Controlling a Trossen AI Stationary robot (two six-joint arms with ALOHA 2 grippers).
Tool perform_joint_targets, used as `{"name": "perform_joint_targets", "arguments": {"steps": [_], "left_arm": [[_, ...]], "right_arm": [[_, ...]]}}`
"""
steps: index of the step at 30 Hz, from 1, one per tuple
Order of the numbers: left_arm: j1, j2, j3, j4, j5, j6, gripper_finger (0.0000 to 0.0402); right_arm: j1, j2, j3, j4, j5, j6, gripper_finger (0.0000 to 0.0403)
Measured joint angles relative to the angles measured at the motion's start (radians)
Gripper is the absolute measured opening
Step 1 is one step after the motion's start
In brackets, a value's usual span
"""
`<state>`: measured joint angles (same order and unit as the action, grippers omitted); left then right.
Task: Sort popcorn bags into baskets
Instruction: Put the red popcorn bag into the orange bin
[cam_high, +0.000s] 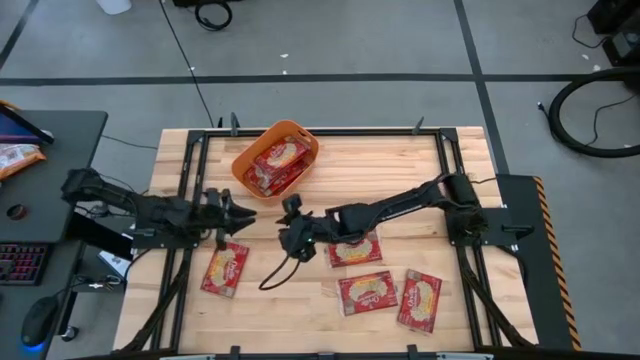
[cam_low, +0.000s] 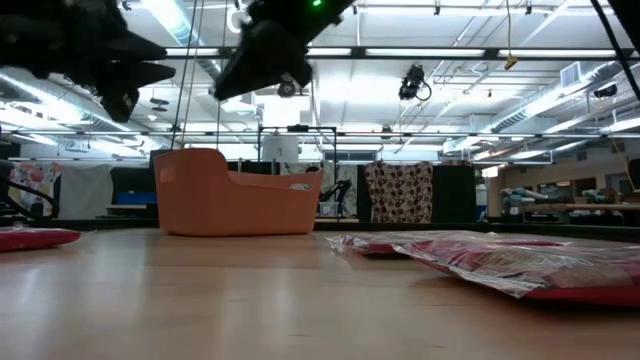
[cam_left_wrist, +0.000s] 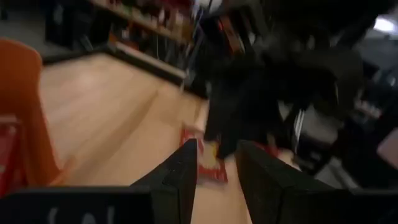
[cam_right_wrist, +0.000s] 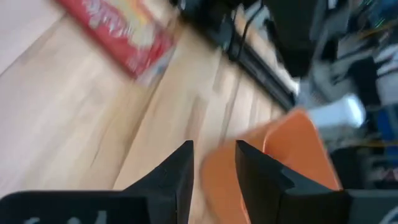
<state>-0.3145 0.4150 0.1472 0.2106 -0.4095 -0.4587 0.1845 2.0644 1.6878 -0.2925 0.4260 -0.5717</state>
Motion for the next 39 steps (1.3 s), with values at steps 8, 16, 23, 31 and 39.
{"name": "perform_joint_targets", "arguments": {"steps": [8,16,23,31,39], "left_arm": [[-0.027,0.272,0.314,-0.581,0.298,-0.262,0.0117],[-0.142,0.545,0.369,-0.777,0.566,-0.671,0.0117],[-0.174,0.756,0.369,-0.794,0.655,-0.768,0.0117],[-0.118,0.949,0.38,-0.755,0.632,-0.689,0.0116],[-0.025,0.962,0.459,-0.235,0.212,-0.242,0.0116]], "right_arm": [[-0.002,-0.164,-0.162,-0.12,-0.031,0.184,0.0111],[0.049,-0.307,-0.45,0.115,-0.022,0.248,0.0106],[0.097,-0.352,-0.537,0.16,0.026,0.286,0.0106],[0.127,-0.352,-0.537,0.165,0.05,0.275,0.0106],[0.123,-0.352,-0.536,0.218,0.053,0.232,0.0106]]}}
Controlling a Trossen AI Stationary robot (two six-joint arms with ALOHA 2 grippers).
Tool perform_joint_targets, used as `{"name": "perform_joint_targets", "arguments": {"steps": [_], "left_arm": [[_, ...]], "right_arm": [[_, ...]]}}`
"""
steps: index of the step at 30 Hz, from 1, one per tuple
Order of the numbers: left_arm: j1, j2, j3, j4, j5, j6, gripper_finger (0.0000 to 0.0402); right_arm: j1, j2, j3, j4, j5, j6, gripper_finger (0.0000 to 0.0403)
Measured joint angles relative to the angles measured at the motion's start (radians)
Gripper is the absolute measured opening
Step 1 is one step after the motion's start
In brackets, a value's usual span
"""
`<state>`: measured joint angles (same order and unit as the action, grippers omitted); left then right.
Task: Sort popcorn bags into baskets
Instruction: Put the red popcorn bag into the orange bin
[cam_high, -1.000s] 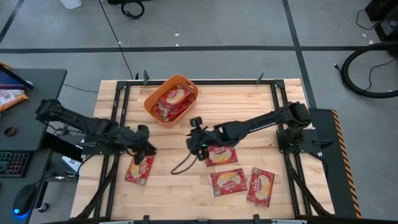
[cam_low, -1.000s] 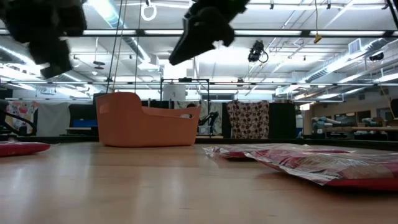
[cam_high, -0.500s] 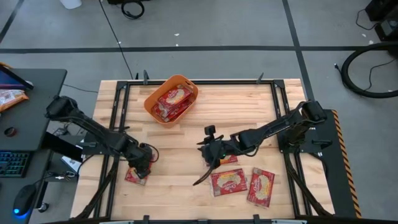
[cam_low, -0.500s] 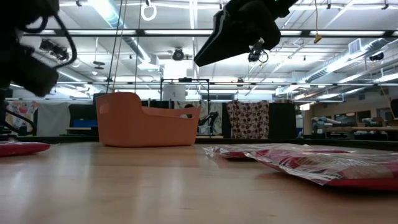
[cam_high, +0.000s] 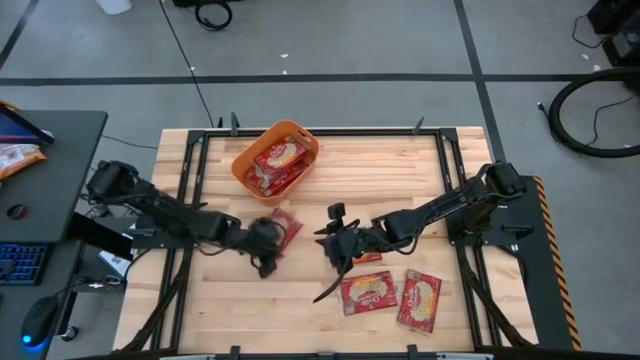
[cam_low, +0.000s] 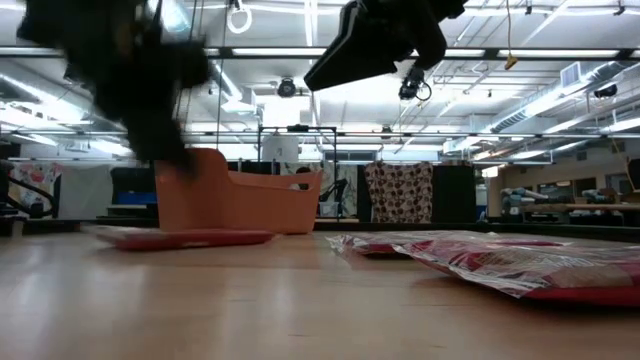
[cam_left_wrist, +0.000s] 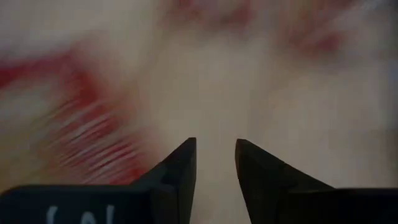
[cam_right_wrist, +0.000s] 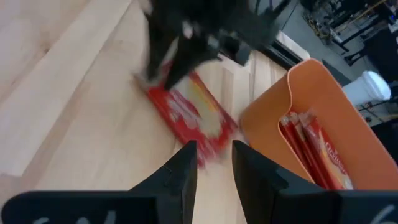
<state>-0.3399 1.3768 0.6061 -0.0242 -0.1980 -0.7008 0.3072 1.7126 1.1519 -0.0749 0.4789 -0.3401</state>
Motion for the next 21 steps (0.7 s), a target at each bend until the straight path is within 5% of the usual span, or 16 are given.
{"name": "perform_joint_targets", "arguments": {"steps": [10,21], "left_arm": [[-0.014,-0.029,0.151,-0.143,0.006,0.122,0.0116],[-0.013,-0.035,0.153,-0.035,-0.132,0.338,0.0116]], "right_arm": [[0.045,0.0,0.0,-0.115,0.027,-0.16,0.0106],[-0.045,0.004,-0.109,0.026,-0.08,-0.032,0.0106]]}}
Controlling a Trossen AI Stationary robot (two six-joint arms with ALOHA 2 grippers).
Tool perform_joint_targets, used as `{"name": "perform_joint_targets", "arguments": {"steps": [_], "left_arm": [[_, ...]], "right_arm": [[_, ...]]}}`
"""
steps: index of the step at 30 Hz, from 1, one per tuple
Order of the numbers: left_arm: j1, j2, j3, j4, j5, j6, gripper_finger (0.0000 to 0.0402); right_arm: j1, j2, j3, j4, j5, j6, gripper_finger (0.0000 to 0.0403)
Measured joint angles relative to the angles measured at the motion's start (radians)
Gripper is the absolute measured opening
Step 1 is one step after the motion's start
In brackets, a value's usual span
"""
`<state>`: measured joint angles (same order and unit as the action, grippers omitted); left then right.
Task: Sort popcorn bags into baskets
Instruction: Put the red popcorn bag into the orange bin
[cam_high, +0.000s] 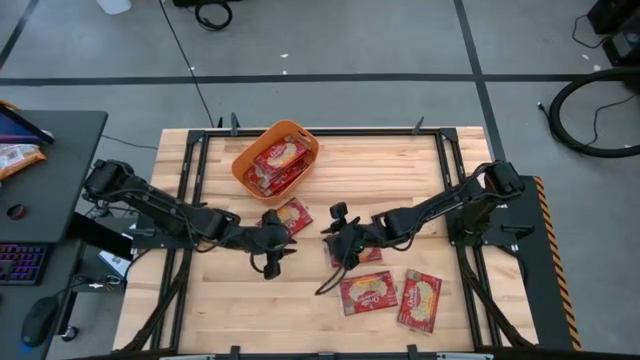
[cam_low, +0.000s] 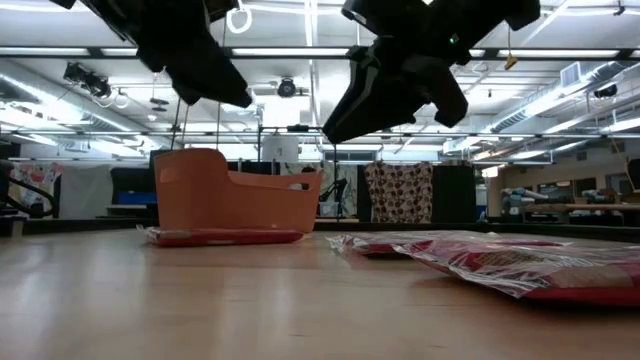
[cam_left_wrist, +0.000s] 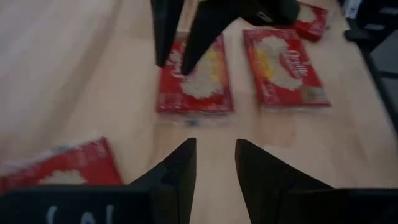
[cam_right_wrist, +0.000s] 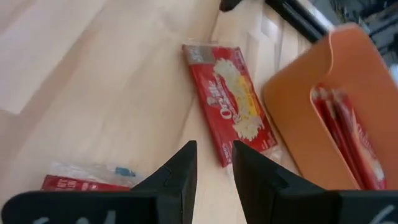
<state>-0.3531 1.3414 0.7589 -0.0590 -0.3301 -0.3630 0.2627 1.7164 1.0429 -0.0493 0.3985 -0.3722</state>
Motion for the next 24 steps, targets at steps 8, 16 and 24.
{"name": "perform_joint_targets", "arguments": {"steps": [8,16,24], "left_arm": [[-0.001,-0.123,-0.047,0.009,-0.079,0.094,0.0117],[-0.032,-0.361,-0.262,0.352,-0.171,0.25,0.0117],[-0.038,-0.449,-0.393,0.838,-0.126,0.476,0.0117]], "right_arm": [[-0.005,0.0,0.026,-0.005,0.005,0.123,0.0106],[0.002,0.0,0.053,-0.026,0.025,0.175,0.0106],[-0.04,0.0,0.056,0.018,-0.022,0.192,0.0106]]}}
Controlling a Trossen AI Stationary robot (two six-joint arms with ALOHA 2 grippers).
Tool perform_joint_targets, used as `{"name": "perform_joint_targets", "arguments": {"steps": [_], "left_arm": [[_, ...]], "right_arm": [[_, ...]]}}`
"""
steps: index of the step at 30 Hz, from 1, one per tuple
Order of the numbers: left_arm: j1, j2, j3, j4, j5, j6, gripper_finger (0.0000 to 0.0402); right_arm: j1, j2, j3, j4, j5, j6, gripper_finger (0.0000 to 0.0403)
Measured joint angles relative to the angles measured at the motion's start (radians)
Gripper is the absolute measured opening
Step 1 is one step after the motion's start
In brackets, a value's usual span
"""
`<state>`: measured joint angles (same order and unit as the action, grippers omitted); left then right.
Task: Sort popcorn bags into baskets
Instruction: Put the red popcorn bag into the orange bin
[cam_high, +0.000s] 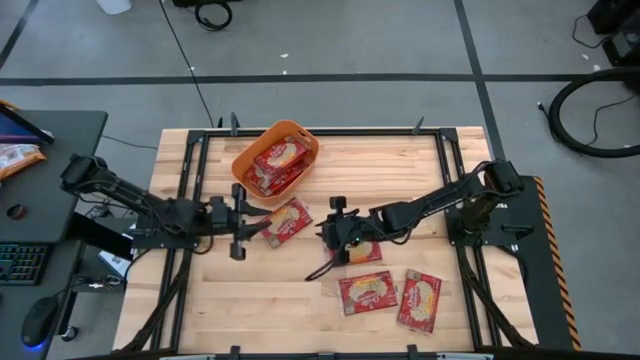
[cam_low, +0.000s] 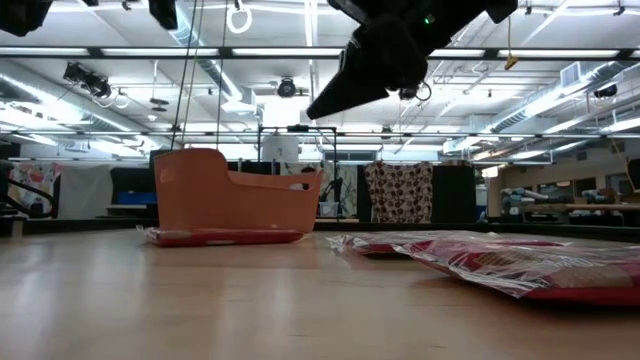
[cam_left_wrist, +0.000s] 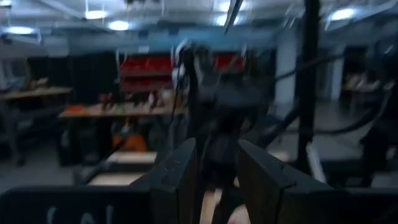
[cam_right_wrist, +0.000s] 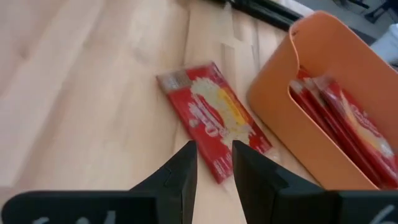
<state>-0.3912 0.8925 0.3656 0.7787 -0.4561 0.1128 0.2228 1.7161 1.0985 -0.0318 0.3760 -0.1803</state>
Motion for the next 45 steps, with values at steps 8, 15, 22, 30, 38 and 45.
{"name": "perform_joint_targets", "arguments": {"steps": [8,15,22,30,38,45], "left_arm": [[0.002,0.0,-0.001,0.005,0.042,0.003,0.0117],[-0.007,-0.069,-0.001,-0.074,0.039,0.048,0.0117],[-0.019,-0.098,-0.001,-0.179,0.038,-0.018,0.0117],[-0.093,-0.067,-0.001,-0.201,0.036,-0.102,0.0117],[-0.133,0.018,-0.001,-0.233,0.051,-0.264,0.0117],[-0.134,0.031,-0.001,-0.219,0.05,-0.285,0.0117]], "right_arm": [[-0.073,0.026,0.002,0.267,-0.281,-0.082,0.0106],[-0.094,0.22,0.039,0.351,-0.263,-0.067,0.0106],[-0.128,0.367,0.225,0.187,-0.294,-0.086,0.0106],[-0.134,0.428,0.338,-0.027,-0.257,-0.196,0.014],[-0.159,0.426,0.333,-0.01,-0.269,-0.235,0.0194],[-0.189,0.426,0.298,-0.007,-0.307,-0.211,0.0207]]}}
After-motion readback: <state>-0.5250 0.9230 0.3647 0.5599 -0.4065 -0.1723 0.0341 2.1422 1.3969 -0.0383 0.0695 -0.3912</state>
